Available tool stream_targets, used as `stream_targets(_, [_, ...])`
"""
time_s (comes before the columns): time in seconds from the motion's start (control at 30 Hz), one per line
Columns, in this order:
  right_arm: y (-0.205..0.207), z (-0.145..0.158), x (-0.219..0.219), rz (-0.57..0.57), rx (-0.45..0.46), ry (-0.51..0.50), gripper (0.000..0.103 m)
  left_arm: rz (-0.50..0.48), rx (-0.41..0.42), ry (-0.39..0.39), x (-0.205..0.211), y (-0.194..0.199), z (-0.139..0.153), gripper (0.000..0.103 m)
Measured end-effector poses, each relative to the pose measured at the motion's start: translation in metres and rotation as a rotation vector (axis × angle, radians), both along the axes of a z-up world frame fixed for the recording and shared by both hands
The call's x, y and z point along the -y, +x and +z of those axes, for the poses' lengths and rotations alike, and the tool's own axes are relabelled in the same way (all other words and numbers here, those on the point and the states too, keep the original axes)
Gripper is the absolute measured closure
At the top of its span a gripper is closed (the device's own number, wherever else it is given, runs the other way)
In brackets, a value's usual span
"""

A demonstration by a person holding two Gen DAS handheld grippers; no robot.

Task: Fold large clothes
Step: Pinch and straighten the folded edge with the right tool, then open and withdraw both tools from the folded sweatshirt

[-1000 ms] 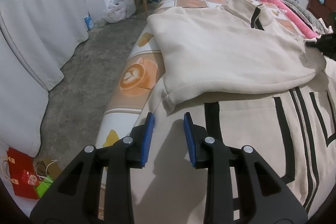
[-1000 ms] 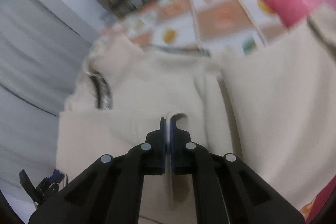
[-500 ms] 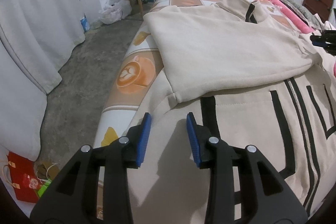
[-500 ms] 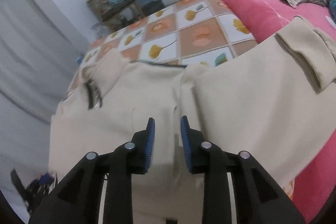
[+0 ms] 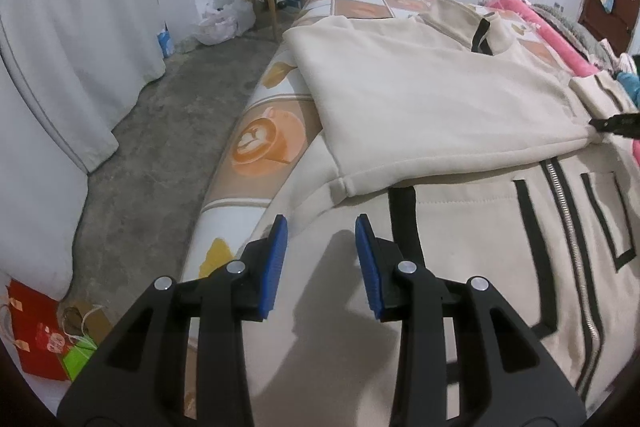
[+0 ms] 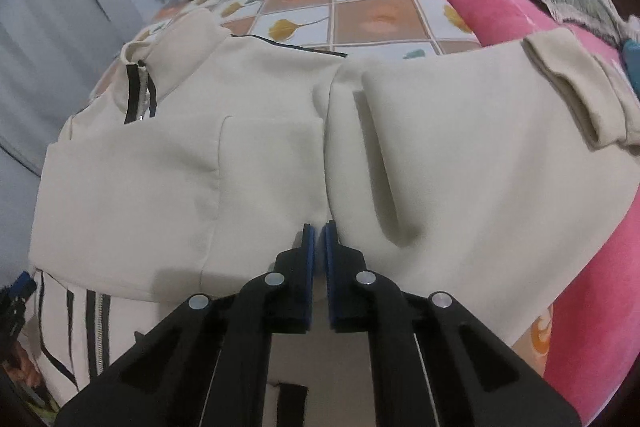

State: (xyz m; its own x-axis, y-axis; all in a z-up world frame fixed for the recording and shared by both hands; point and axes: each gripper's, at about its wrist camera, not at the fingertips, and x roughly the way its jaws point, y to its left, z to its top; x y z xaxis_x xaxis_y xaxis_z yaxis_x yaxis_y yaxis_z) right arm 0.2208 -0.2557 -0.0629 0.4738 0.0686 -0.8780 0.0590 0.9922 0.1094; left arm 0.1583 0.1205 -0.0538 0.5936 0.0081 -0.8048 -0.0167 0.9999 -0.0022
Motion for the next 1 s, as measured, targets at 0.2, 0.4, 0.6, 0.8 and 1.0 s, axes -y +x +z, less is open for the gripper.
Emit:
stream_targets(0.2, [-0.016,0.033,-0.006,0.044,0.091,0.003,0.088,-0.001,0.049,-0.082,-0.024,-0.01,0.046,0.065])
stream_targets(0.4, [0.006,0.023,-0.024,0.11,0.095,0.08,0.086,-0.057,0.05,-0.207,-0.007,0.049,0.061,0.063])
stream_targets(0.6, [0.032,0.001,-0.031,0.115,0.063,0.053,0.072,-0.094,-0.104,-0.161,0.035,0.131,0.008,0.063])
stream_targets(0.8, [0.021,0.016,-0.033,0.141,0.126,0.06,0.053,-0.092,-0.091,-0.135,0.036,0.143,-0.003,0.063])
stream_targets(1.0, [0.007,0.008,-0.036,0.121,0.063,-0.033,0.053,-0.061,-0.07,-0.129,0.021,0.122,0.014,0.051])
